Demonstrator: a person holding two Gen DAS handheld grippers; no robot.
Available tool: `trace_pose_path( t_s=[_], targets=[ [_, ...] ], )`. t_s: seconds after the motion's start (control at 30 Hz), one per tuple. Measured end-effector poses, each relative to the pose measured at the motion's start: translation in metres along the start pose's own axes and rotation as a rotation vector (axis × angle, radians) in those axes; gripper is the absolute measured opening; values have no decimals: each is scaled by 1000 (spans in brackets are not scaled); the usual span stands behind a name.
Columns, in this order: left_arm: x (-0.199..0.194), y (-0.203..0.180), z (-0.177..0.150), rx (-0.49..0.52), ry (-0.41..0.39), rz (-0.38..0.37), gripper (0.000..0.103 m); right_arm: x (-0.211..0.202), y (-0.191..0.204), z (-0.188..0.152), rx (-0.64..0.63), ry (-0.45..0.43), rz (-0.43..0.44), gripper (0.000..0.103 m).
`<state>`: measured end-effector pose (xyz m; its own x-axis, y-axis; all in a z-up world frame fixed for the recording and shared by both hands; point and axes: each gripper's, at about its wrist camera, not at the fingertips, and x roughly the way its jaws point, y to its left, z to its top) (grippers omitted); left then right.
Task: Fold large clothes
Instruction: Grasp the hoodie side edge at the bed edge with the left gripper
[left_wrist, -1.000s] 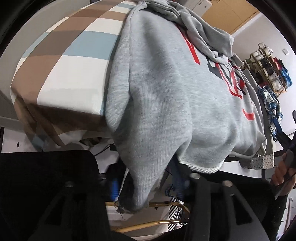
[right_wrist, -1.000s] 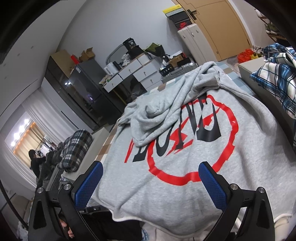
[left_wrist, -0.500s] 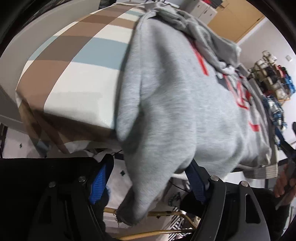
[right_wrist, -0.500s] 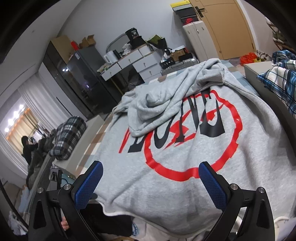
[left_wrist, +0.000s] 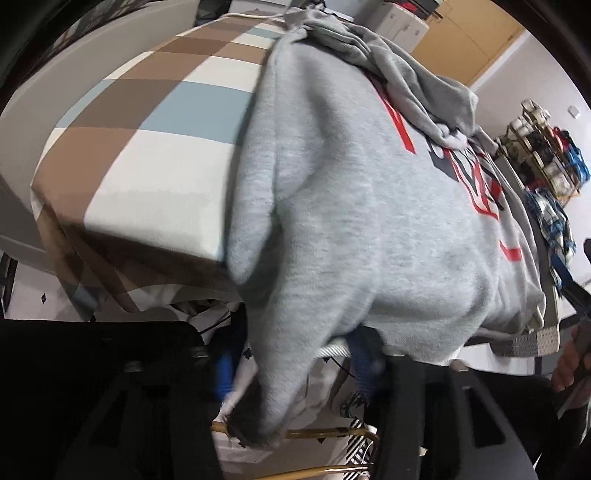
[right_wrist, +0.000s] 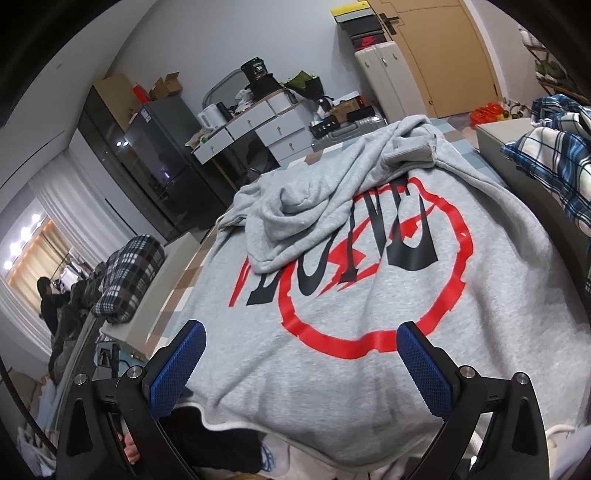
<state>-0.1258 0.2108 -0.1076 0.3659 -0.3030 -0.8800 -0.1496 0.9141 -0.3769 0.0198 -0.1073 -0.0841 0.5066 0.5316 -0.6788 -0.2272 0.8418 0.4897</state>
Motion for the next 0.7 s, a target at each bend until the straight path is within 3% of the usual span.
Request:
trace_pose_path(
  t_s=[0.03, 0.1, 0.3, 0.37, 0.43, 0.5, 0.7],
  targets=[
    [0, -2, -1, 11, -1, 8, 18, 0, -1, 0, 2, 2, -1, 103],
    [0, -7, -4, 41, -10, 26, 5, 1, -2, 1, 8, 3, -2, 103],
    [2, -7, -3, 39, -22, 45, 5, -1, 0, 1, 2, -4, 12, 103],
    [6, -5, -2, 20, 1, 52, 13, -1, 1, 1, 2, -6, 15, 103],
    [9, -3, 0, -13, 8, 57, 32, -2, 0, 1, 3, -9, 19, 103],
    [12, 4, 1, -61, 29, 37, 45, -3, 0, 2, 7, -12, 20, 103],
    [22, 9, 4, -106, 83, -37, 45, -11, -4, 3, 40, -42, 59, 103]
  ],
)
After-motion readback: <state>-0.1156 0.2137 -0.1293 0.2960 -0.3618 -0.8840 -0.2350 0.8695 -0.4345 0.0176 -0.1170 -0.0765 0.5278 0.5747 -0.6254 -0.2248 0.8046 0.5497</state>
